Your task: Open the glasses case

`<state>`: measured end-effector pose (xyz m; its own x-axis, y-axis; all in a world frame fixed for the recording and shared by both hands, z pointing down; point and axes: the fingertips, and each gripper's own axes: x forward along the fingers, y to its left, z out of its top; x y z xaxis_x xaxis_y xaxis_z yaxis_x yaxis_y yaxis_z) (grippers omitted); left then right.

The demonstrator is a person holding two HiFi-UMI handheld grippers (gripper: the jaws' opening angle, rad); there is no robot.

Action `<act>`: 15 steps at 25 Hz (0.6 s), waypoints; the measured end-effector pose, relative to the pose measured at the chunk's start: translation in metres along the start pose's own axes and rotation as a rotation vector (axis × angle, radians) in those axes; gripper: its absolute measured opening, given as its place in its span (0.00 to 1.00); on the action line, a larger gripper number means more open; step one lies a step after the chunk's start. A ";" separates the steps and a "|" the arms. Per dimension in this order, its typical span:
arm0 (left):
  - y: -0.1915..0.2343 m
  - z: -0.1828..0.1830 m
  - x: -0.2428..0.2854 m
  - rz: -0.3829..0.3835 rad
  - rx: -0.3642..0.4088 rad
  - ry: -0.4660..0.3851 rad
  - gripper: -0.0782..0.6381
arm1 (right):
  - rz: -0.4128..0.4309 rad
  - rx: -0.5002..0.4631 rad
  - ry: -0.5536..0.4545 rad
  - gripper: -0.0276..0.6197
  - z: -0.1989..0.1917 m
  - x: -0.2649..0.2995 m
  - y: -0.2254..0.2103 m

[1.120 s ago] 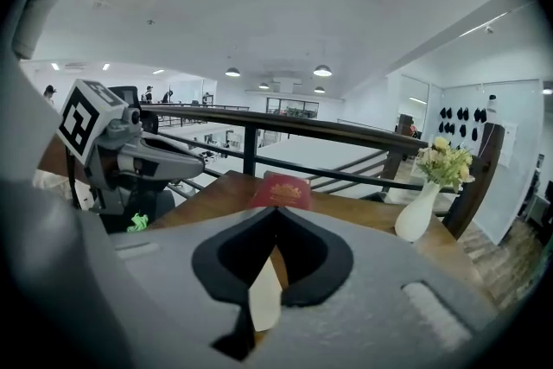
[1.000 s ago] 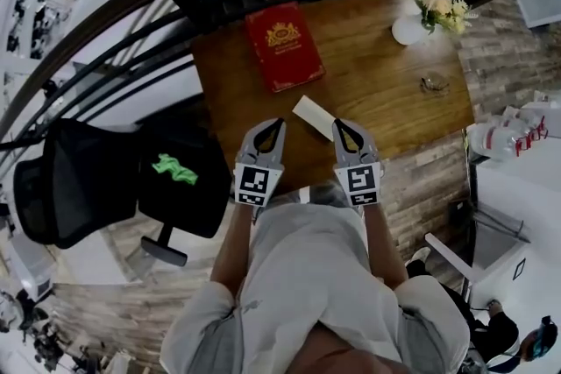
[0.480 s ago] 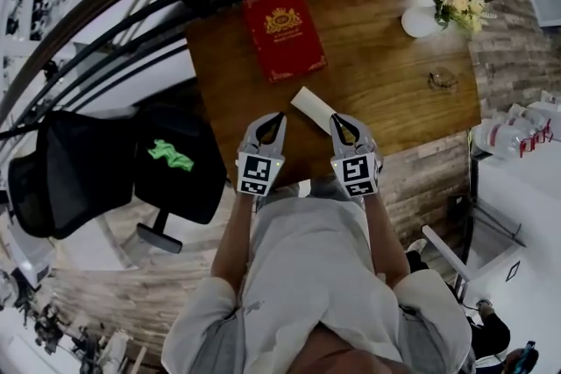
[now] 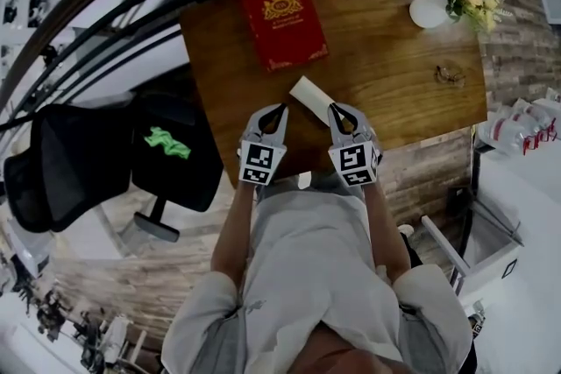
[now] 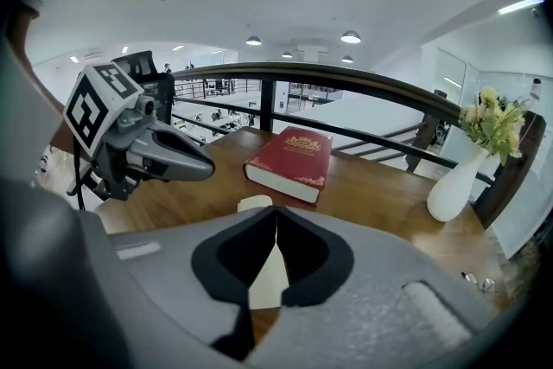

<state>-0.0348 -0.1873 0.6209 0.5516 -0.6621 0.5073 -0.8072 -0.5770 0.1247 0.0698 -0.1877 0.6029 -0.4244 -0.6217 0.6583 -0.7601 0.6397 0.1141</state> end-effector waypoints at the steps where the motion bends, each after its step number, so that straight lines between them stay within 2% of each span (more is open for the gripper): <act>1: -0.001 -0.002 0.002 -0.001 -0.002 0.006 0.14 | 0.003 -0.003 0.004 0.06 -0.002 0.001 0.000; 15: -0.002 -0.023 0.029 -0.017 -0.008 0.083 0.14 | 0.028 -0.050 0.065 0.09 -0.030 0.019 0.006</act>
<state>-0.0221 -0.1945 0.6551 0.5460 -0.6104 0.5738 -0.7999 -0.5835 0.1403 0.0722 -0.1826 0.6386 -0.4111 -0.5736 0.7085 -0.7223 0.6791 0.1307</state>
